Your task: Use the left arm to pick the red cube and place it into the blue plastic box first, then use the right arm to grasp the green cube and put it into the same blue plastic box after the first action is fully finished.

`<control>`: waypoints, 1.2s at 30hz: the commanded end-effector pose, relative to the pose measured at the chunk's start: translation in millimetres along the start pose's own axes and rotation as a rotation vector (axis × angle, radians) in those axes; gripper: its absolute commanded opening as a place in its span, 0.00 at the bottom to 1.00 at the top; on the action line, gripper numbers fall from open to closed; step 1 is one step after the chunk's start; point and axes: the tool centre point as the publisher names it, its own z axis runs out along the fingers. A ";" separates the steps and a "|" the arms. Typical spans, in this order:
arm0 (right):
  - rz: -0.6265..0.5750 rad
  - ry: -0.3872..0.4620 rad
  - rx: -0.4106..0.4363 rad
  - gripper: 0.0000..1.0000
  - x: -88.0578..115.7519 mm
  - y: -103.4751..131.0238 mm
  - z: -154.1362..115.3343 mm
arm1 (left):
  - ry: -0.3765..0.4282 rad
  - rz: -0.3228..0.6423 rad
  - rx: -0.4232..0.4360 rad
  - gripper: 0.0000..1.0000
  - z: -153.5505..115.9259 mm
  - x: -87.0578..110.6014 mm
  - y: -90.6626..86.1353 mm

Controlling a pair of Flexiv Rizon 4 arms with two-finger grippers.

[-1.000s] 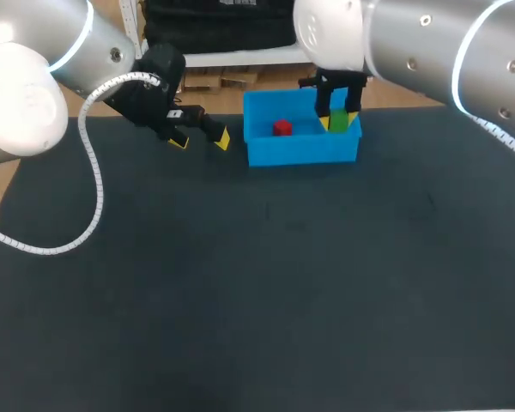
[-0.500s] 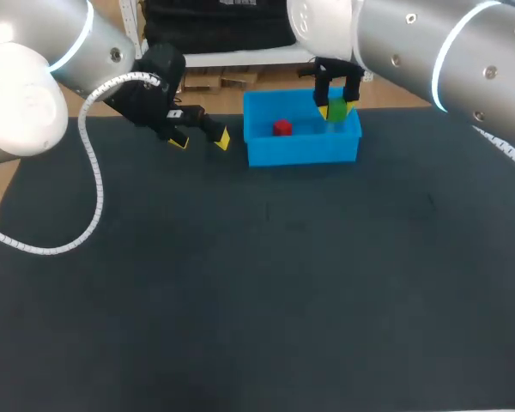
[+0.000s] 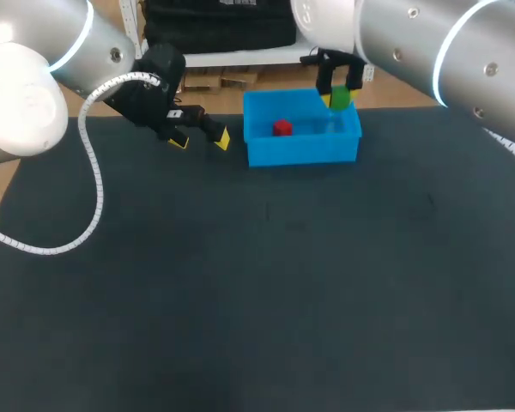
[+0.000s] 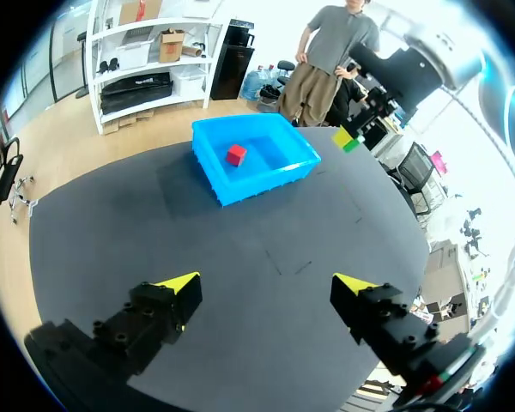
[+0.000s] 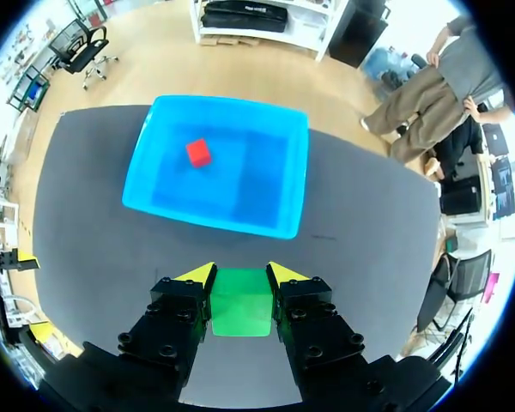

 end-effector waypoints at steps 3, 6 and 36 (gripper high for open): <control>-0.002 0.031 0.000 0.00 -21.2 -2.9 -1.4 | -0.003 0.002 0.004 1.00 -0.6 1.1 0.7; -0.002 0.027 0.000 0.00 -22.6 -2.6 -2.8 | -0.003 0.002 0.004 1.00 -0.6 1.1 0.7; -0.021 -0.027 -0.026 0.00 -59.8 0.1 16.5 | -0.003 0.002 0.004 1.00 -0.6 1.1 0.7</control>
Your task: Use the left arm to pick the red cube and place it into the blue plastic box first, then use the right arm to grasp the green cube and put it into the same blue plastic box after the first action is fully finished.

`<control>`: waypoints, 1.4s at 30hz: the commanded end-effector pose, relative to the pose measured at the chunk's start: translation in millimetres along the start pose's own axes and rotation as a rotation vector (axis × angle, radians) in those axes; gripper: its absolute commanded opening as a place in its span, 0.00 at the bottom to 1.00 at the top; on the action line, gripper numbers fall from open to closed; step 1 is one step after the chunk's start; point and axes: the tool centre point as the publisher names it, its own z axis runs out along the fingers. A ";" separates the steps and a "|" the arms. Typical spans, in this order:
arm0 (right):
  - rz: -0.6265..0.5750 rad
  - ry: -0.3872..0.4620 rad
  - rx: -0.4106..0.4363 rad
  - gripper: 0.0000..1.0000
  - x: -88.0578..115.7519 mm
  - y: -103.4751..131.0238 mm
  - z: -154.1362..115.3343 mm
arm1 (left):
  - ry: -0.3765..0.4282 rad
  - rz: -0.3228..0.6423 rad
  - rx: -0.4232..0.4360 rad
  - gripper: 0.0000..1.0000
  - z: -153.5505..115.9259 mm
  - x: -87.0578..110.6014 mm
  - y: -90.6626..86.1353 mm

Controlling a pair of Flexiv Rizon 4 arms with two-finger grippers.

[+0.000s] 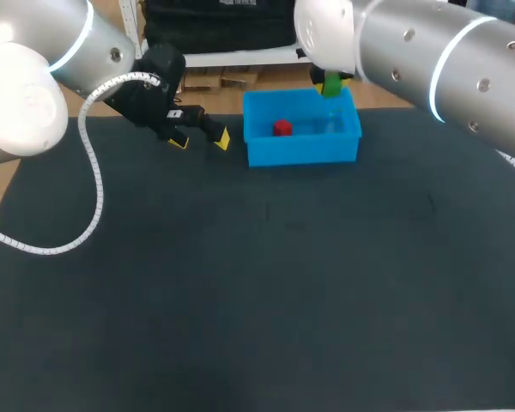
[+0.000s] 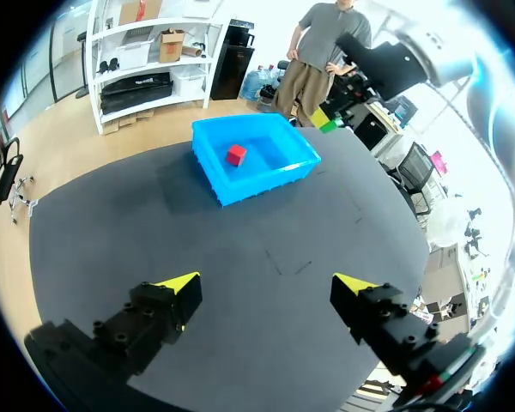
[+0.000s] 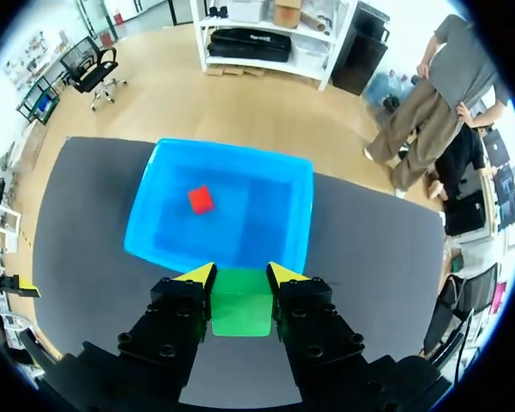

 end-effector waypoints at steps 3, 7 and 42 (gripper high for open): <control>-0.003 0.134 -0.006 0.00 -13.0 -1.9 12.9 | -0.003 0.002 0.004 1.00 -0.6 1.1 0.7; -0.004 0.122 -0.007 0.00 -12.0 -1.7 15.1 | -0.003 0.002 0.004 1.00 -0.6 1.1 0.7; -0.007 -0.022 -0.031 0.00 -28.4 -3.4 54.6 | -0.003 0.002 0.004 1.00 -0.6 1.1 0.7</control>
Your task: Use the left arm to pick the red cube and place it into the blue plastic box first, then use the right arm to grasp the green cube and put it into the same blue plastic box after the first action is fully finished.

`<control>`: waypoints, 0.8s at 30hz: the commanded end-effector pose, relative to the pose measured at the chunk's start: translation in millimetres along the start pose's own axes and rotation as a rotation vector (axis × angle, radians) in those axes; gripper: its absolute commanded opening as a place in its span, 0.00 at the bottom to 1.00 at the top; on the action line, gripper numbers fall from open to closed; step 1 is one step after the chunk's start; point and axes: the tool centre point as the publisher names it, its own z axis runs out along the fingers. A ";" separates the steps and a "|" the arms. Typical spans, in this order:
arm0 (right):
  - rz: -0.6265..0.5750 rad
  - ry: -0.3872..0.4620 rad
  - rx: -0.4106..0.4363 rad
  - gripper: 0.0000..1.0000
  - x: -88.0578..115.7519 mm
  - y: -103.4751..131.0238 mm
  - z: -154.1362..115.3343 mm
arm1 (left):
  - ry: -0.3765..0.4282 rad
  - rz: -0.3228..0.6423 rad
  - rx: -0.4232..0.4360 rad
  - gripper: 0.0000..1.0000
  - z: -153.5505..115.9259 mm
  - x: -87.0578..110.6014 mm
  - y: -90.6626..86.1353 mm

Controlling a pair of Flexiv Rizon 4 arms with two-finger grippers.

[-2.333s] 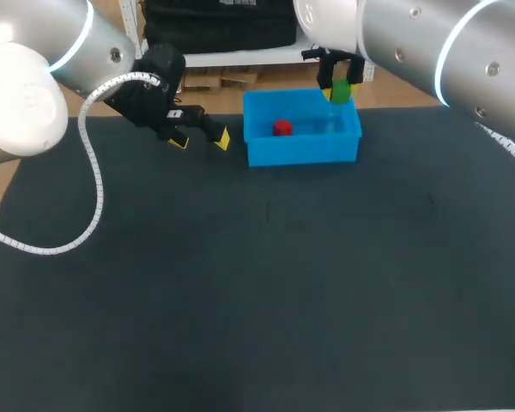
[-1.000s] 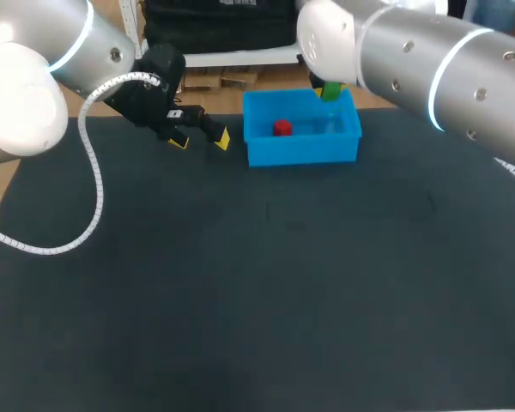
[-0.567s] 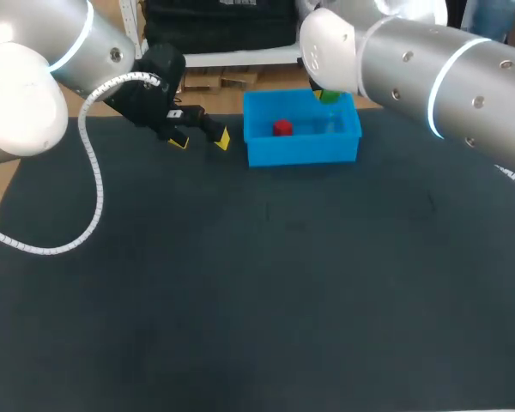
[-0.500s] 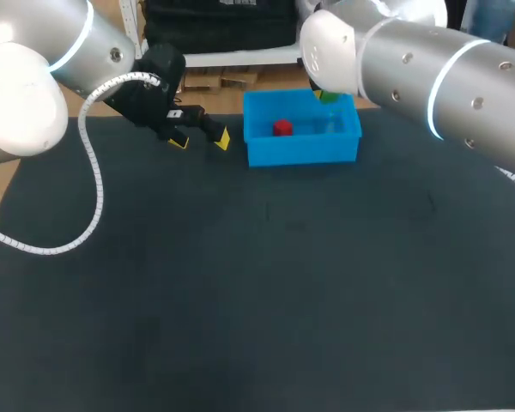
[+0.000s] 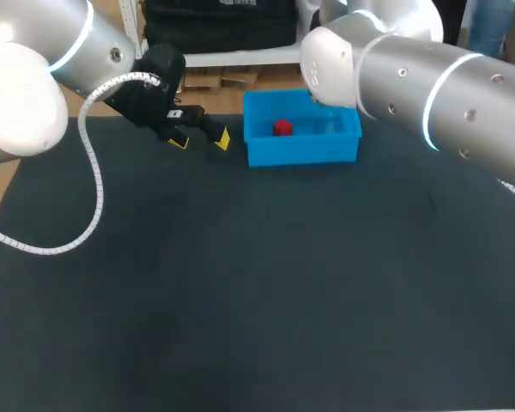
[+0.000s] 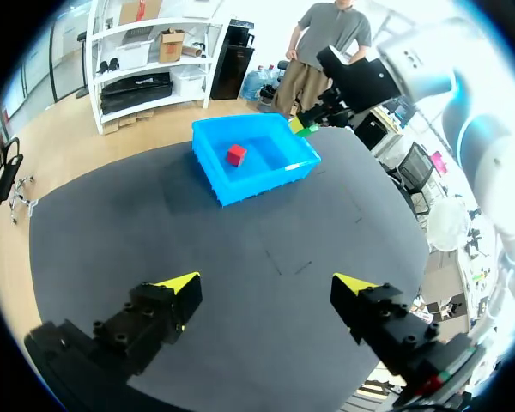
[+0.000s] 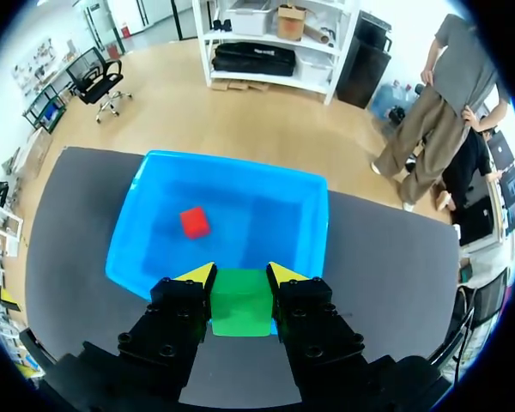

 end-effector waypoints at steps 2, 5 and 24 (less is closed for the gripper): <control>-0.003 0.065 0.000 0.00 -12.2 -2.0 11.3 | -0.003 0.002 0.004 1.00 -0.6 1.1 0.7; -0.004 0.058 0.000 0.00 -12.2 -2.9 14.0 | -0.003 0.002 0.004 1.00 -0.6 1.1 0.7; -0.068 0.026 0.027 1.00 -12.8 1.5 19.9 | -0.003 0.002 0.004 1.00 -0.6 1.1 0.7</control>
